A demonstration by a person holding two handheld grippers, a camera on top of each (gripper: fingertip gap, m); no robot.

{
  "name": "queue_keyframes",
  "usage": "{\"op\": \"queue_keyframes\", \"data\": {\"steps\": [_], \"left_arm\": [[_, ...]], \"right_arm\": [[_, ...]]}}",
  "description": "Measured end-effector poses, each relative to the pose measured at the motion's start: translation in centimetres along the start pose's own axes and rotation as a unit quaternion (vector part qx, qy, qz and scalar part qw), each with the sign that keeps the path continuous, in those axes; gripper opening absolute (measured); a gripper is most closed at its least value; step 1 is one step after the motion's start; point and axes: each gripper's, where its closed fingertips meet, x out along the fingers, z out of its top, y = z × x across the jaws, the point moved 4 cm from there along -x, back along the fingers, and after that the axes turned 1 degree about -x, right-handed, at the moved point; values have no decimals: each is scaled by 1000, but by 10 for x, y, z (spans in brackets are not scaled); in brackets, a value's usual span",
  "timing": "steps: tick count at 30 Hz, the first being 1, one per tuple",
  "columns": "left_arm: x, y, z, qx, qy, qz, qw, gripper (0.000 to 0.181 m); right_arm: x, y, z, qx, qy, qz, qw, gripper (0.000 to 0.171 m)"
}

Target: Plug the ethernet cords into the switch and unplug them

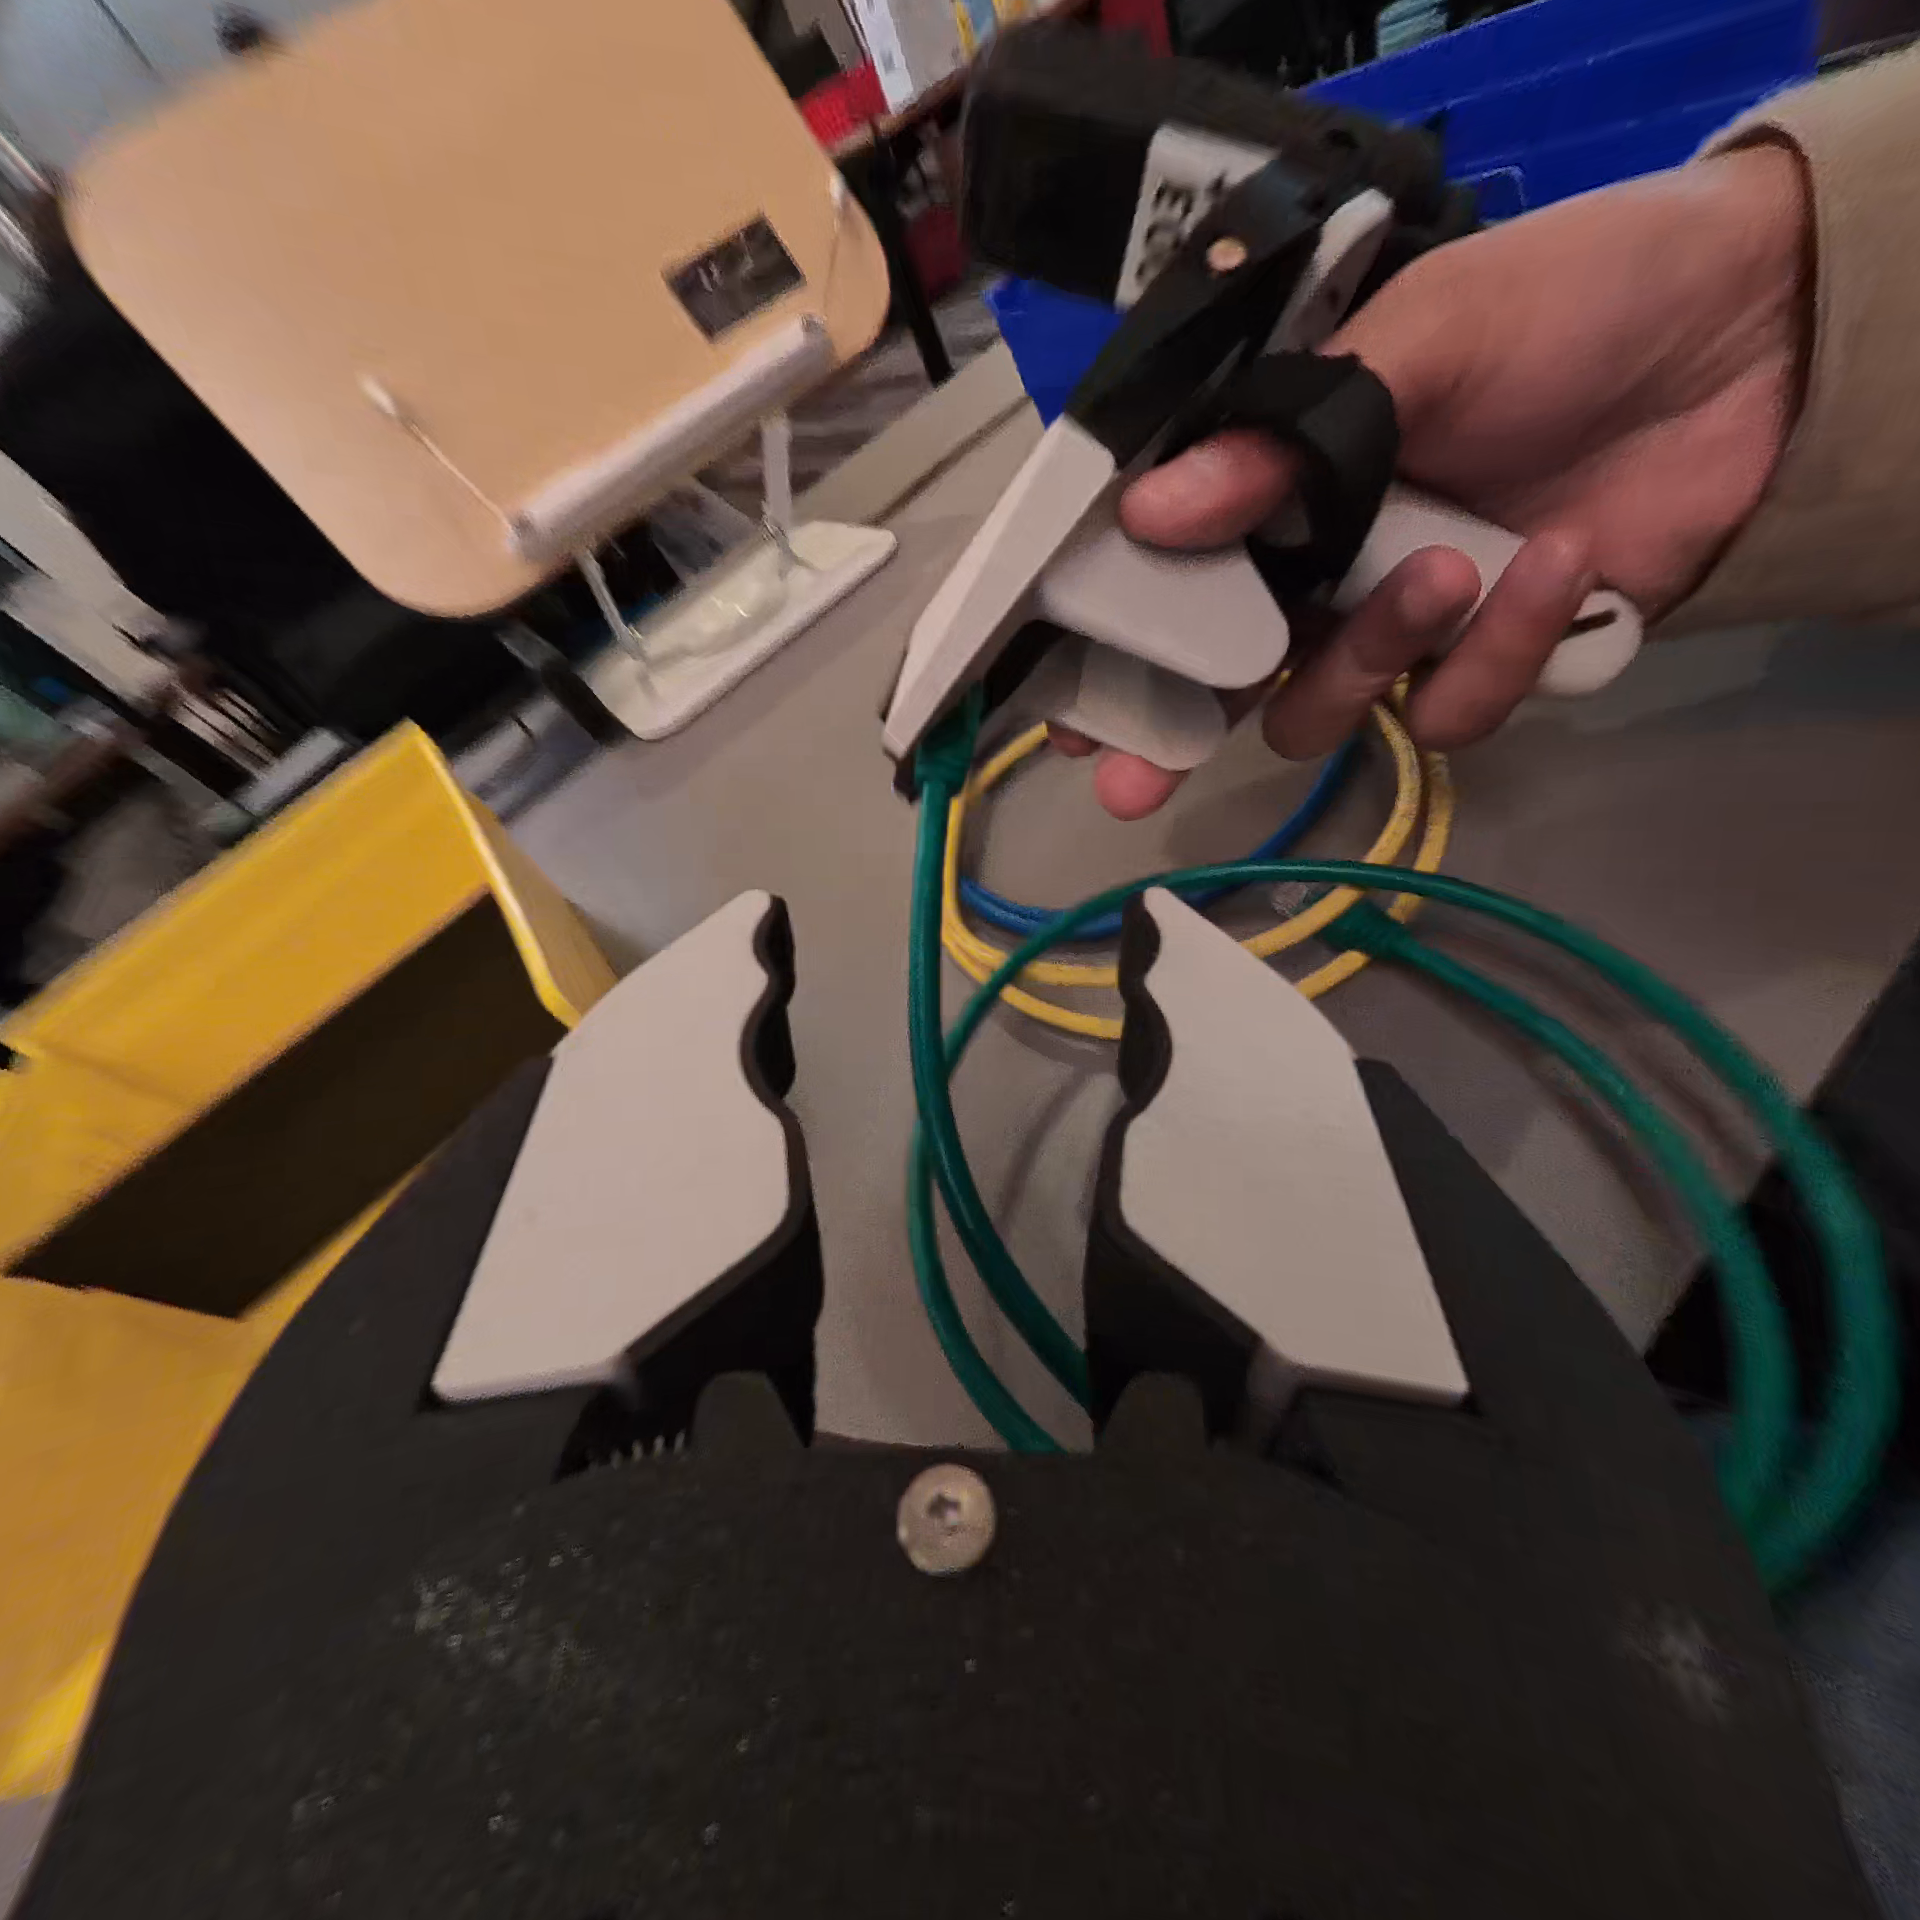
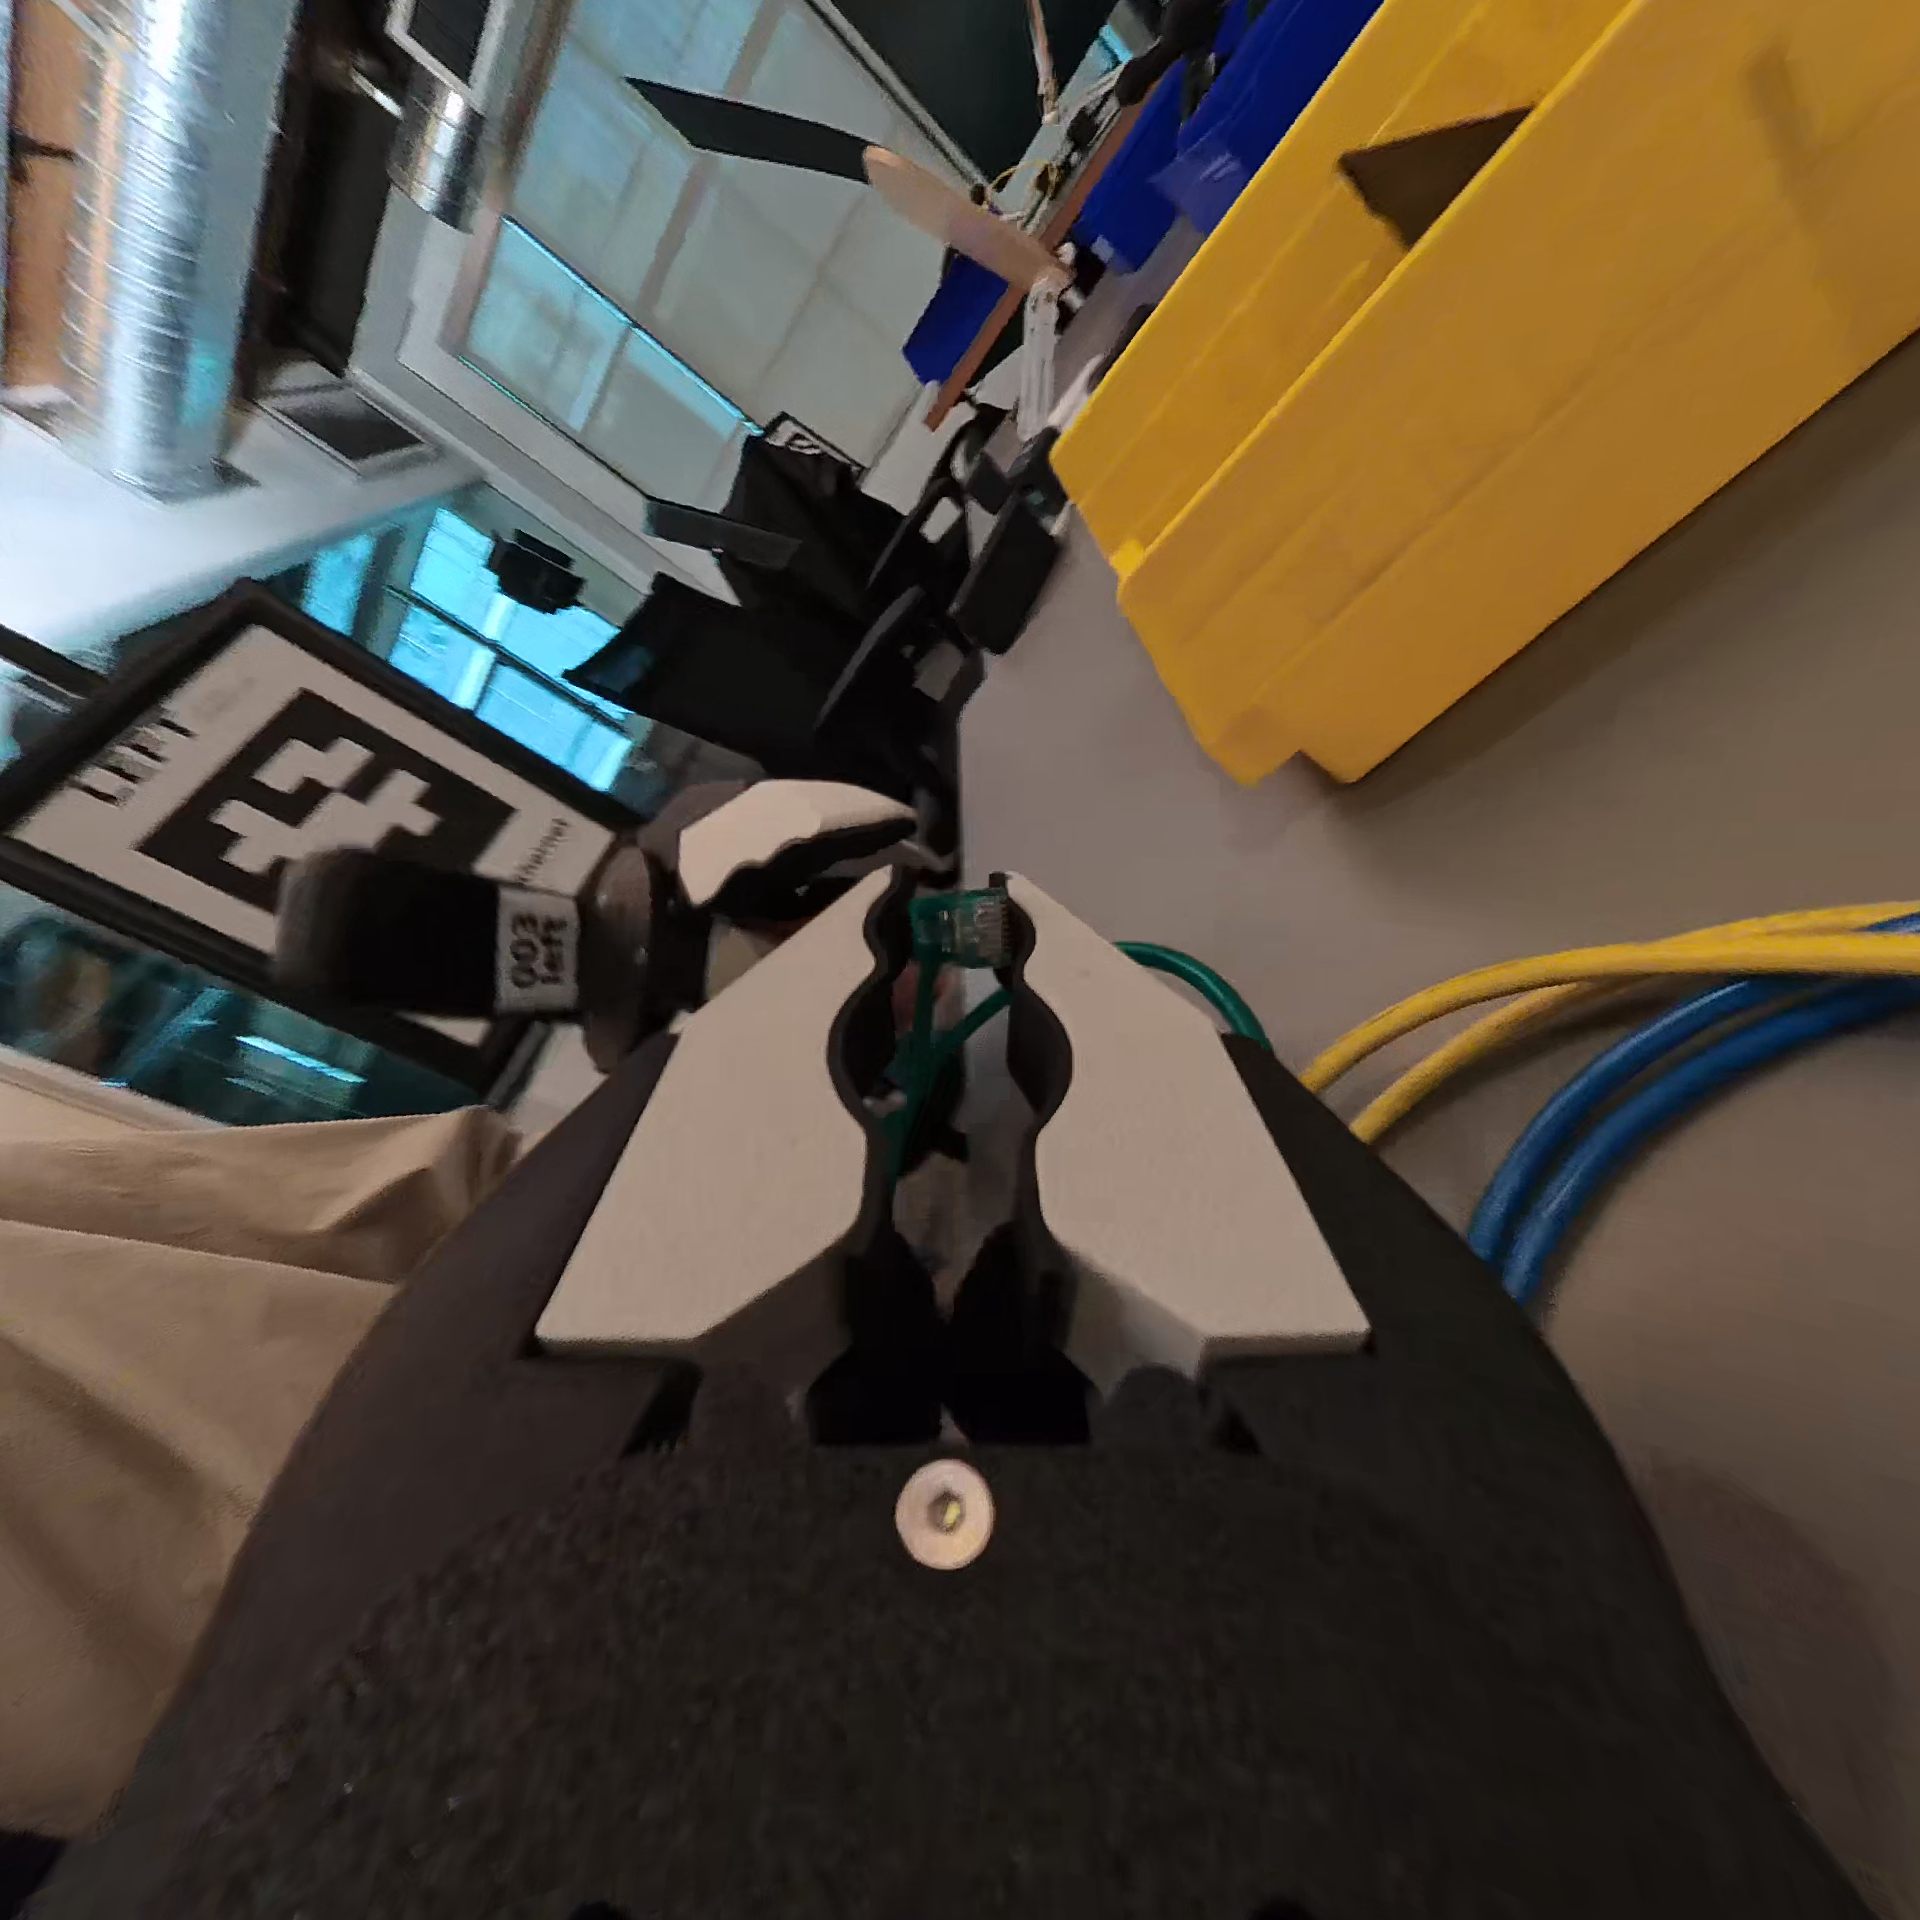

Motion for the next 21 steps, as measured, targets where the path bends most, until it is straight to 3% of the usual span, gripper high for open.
{"op": "queue_keyframes", "data": {"steps": [4,11,17,21], "left_arm": [[-10,-7,11,105,-57,51,991,32],[-8,-15,1,109,-35,16,993,30],[-5,-13,2,122,-40,32,991,7],[-4,-12,-1,103,-28,15,994,6]], "right_arm": [[2,7,-7,76,28,66,995,15],[4,11,-15,133,53,125,982,14],[12,15,-27,148,81,148,974,14],[14,14,-28,137,85,141,977,13]]}}
